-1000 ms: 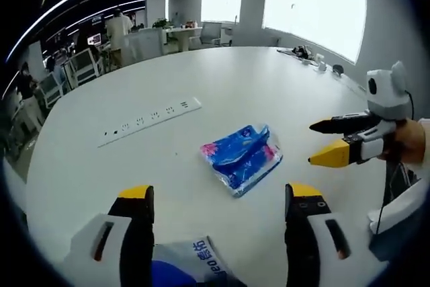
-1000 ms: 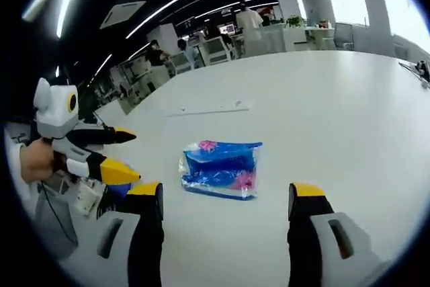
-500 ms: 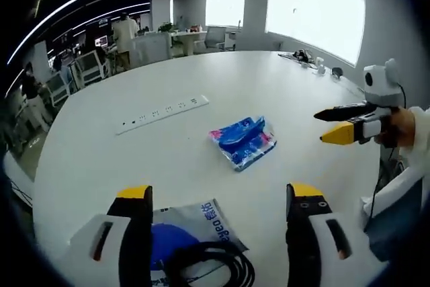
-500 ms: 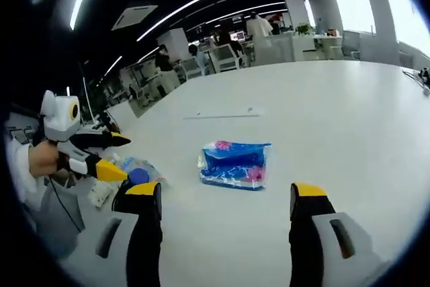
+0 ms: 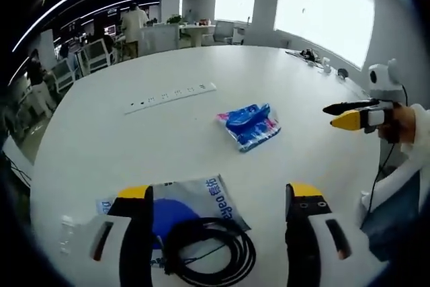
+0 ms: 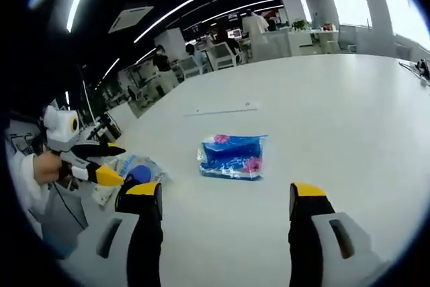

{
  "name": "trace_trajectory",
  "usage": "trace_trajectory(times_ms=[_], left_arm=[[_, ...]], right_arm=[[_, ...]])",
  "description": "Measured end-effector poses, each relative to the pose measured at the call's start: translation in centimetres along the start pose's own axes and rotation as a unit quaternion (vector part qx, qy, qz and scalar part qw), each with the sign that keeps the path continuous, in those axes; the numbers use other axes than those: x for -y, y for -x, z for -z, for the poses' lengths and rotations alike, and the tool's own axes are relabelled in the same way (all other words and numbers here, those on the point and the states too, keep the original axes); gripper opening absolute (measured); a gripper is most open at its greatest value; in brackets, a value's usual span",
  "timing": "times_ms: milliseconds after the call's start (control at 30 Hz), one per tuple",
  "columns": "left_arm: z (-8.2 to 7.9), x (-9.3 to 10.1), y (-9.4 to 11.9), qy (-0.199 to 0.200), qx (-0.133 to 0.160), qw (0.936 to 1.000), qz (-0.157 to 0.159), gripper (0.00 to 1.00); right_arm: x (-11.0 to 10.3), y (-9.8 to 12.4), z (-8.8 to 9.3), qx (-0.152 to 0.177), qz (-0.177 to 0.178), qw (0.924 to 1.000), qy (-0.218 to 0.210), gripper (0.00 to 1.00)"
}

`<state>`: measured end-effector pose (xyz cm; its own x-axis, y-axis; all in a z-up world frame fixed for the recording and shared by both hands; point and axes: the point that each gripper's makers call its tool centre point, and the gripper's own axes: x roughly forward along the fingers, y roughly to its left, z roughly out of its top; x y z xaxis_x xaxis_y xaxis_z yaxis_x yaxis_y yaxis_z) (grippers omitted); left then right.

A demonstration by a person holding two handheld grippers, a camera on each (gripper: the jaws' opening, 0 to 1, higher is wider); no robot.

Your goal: Arrange the tabletop items into an orderly group along one side of the table until the central work area is clear of visible clutter.

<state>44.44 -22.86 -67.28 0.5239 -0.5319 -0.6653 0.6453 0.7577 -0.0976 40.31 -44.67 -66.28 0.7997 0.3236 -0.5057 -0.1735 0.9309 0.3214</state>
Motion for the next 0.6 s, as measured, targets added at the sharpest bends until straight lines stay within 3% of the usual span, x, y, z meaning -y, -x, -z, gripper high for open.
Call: trace_trajectory(times_ms=[233, 600], left_arm=[[1.1, -0.1, 0.3, 0.011, -0.004, 0.9999, -0.004, 0.81], [4.8, -0.7, 1.8, 0.033, -0.029, 0.9989, -0.019, 0.79]], right_arm=[[-0.4, 0.3, 0.3, -0.002, -0.009, 1.0, 0.002, 0.76], [-1.1, 1.8, 2.6, -0.011, -0.018, 0.9997, -0.014, 0.72]])
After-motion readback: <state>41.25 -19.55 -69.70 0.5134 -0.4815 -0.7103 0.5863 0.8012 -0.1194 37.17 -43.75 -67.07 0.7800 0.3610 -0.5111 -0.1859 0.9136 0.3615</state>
